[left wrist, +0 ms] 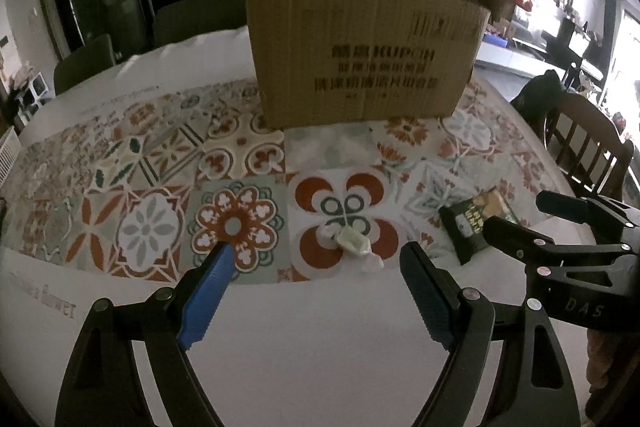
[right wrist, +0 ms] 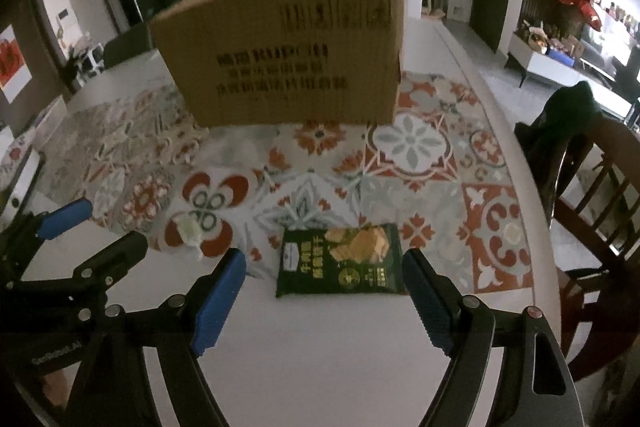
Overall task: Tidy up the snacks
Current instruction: 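Grasp the white wrapped candy with left tool while right tool approaches the green cracker bag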
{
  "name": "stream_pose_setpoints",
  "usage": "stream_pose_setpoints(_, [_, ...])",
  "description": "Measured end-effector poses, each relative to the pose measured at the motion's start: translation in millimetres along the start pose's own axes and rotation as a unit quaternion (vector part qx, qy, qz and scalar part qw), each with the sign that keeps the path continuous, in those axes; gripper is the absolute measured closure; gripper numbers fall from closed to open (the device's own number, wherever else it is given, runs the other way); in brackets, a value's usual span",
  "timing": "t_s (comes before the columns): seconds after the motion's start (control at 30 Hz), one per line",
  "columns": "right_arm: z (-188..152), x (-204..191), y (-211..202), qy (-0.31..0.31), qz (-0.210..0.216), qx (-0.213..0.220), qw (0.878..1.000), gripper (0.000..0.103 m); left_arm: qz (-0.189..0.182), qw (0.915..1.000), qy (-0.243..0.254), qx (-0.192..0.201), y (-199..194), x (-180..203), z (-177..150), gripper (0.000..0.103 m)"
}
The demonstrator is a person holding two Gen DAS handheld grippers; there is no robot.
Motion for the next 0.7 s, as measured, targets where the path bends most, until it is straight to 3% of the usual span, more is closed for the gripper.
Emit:
stream_pose_setpoints(0.43, [-8.1,3.7,31.1,-0.008,0.001,-0.038,0.999,0.022,-0.007,0.9998,0.006,-0.018,30.4,4.9,1.5,0.019])
stream_pose_setpoints(0.7, [-4.7,3.7,39.7,-0.014,-0.002,-0.038,0.999,0.022,-0.010,0.9995,0.003,-0.030,43.2,6.6,1.2,0.019])
Point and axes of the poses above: each gripper's, at about its wrist camera, not at the fingertips, and y roughly the way its jaws point, x to its right, z to its top, the point moved 6 cm from there along y, roughly the way its jaws point, and after that the axes turned 2 degrees about -x, right-handed, at the moved point
